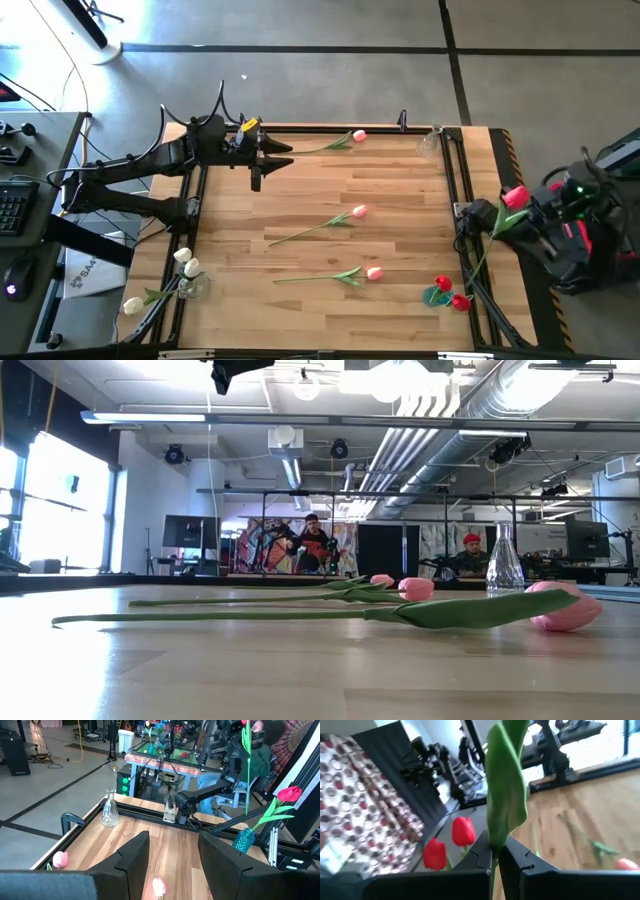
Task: Sort flowers into vase by color
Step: Put the red flower into the blue vase
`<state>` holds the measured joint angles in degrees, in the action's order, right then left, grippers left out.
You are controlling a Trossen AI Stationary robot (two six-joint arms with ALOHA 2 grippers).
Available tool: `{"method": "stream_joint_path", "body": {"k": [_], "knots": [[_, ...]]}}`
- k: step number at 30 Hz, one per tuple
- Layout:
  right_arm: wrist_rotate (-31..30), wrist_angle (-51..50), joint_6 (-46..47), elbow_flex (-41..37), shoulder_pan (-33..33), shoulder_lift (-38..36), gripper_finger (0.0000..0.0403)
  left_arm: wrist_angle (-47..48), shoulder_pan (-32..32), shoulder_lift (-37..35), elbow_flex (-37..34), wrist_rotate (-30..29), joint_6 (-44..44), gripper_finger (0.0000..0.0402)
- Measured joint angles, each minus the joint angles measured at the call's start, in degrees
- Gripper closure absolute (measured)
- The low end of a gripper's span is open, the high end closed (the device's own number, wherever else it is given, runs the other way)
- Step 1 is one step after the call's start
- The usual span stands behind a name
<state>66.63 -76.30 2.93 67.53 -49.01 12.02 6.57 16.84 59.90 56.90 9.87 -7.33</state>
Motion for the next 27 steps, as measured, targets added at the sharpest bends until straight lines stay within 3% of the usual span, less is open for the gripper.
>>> {"method": "stream_joint_path", "body": {"k": [4,8,15,22,27], "knots": [[-0.3,5.9,3.8,-0.6,-2.8,-1.5,0.0403,0.0,0.0,0.0,0.0,0.0,0.0,0.0243],[-1.4,3.3,-0.7,-2.0,-5.0,-1.6,0.0403,0.0,0.0,0.0,0.0,0.0,0.0,0.0243],[6.9,4.6,1.0,-7.7,-7.4,-5.3,0.0403,0.0,0.0,0.0,0.0,0.0,0.0,0.0243],[10.1,4.2,-0.5,-8.6,-9.4,-6.1,0.0403,0.0,0.0,0.0,0.0,0.0,0.0,0.0243],[10.9,0.1,-7.1,-8.5,-9.6,-6.1,0.0403,0.0,0.0,0.0,0.0,0.0,0.0,0.0243]]}}
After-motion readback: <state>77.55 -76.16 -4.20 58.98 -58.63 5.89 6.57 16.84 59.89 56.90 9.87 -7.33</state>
